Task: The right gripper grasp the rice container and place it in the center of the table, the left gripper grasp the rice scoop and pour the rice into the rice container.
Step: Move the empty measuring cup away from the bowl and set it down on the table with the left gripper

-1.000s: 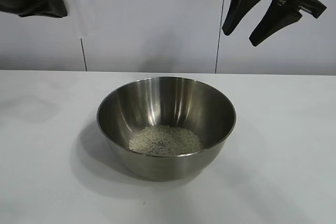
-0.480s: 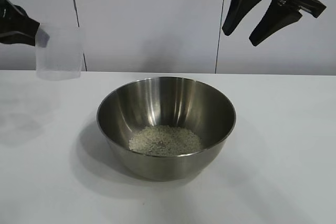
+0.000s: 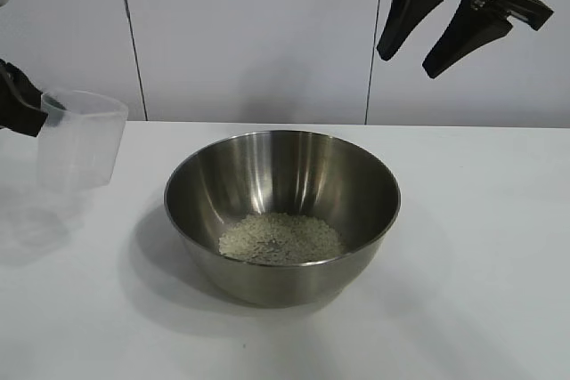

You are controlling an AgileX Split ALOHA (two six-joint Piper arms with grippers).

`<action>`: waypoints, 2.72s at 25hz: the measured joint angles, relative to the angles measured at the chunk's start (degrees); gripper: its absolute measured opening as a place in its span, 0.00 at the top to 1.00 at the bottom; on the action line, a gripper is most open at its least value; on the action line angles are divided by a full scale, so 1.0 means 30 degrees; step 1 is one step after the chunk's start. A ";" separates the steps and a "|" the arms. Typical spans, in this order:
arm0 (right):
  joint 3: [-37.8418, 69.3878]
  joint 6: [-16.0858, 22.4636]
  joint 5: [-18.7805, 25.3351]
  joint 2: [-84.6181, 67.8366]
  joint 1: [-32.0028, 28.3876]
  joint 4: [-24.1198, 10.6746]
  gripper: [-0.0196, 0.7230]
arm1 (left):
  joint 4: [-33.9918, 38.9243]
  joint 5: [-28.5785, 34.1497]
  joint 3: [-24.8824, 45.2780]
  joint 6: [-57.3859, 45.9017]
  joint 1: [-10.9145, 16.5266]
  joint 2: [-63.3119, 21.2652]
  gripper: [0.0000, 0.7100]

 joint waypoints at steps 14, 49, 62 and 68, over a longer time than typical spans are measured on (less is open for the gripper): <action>0.0000 0.0000 0.0000 0.0000 0.0000 0.0022 0.47 | -0.0149 -0.1263 0.0000 -0.2682 0.0024 0.0489 0.99; 0.0000 0.0000 -0.0001 0.0000 0.0000 0.0033 0.47 | -0.0163 0.0288 -0.1869 0.3066 0.0024 0.3774 0.99; 0.0000 0.0000 -0.0039 0.0000 0.0000 0.0033 0.47 | -0.0163 0.0391 -0.2119 0.0118 0.0024 0.4855 0.99; 0.0000 0.0000 -0.0126 0.0000 0.0000 0.0033 0.47 | -0.0185 -0.0023 -0.2446 -0.3318 0.0024 0.5529 0.99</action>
